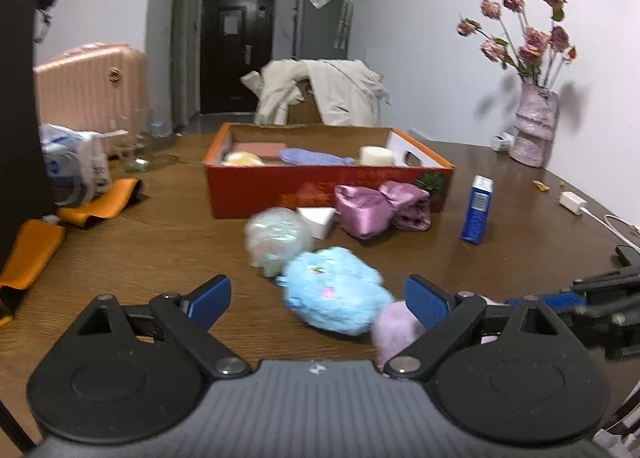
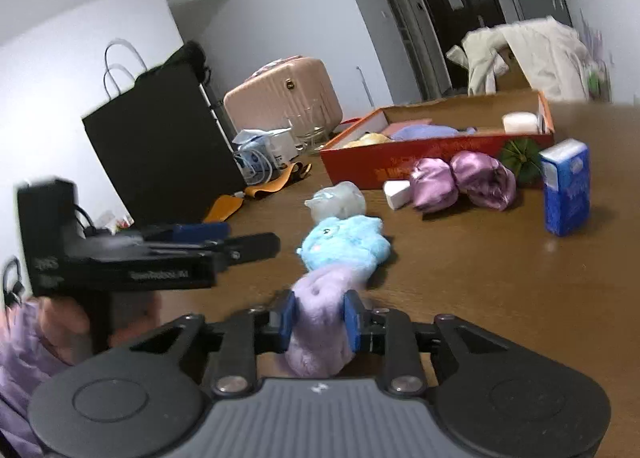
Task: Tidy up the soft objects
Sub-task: 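Grasp the lilac fluffy headband with both tools together, then carry the lilac headband into the box and open both tools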
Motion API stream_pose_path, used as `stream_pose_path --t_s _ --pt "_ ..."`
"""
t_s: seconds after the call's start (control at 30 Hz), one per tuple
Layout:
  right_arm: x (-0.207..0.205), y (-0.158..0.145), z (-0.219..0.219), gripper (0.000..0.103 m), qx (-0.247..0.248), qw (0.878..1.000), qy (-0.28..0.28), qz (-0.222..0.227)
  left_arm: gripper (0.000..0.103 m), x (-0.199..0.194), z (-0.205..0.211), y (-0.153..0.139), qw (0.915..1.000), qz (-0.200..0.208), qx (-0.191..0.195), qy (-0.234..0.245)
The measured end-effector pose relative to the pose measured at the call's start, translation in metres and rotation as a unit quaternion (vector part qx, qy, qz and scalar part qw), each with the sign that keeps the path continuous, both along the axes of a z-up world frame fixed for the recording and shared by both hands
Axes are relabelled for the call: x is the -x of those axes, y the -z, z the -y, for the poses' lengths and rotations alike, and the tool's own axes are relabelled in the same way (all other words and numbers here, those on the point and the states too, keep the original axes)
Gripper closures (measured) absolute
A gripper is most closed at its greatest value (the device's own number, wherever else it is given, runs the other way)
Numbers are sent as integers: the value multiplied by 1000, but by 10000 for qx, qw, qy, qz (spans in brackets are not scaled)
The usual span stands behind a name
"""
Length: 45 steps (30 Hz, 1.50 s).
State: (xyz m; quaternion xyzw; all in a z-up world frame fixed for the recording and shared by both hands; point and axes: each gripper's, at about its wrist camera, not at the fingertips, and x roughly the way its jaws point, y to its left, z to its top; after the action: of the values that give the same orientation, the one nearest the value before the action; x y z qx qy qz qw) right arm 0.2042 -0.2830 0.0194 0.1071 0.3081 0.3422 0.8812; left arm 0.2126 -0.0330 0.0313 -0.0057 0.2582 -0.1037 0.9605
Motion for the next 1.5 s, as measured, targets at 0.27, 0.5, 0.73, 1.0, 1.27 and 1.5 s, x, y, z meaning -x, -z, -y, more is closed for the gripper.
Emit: stream_pose_path --t_s 0.27,0.5,0.73,1.0,1.27,1.5 --pt "-12 17 43 57 320 9759 2157 -61 13 -8 29 15 9980 -284 130 557" --pt "-18 25 37 57 -202 9823 1851 -186 40 -23 43 25 9930 -845 424 707" --pt "-35 37 11 69 -134 9858 1646 -294 71 -37 47 38 9865 -1162 883 741" --pt "8 29 13 78 48 9867 1615 -195 80 -7 47 29 9842 -1065 939 1055" --pt "26 12 25 78 -315 9831 1801 -79 81 0 46 -3 9838 -746 1018 1271" --pt "-64 -51 28 78 -505 9845 1591 532 81 -102 33 -62 9834 -319 1253 1269"
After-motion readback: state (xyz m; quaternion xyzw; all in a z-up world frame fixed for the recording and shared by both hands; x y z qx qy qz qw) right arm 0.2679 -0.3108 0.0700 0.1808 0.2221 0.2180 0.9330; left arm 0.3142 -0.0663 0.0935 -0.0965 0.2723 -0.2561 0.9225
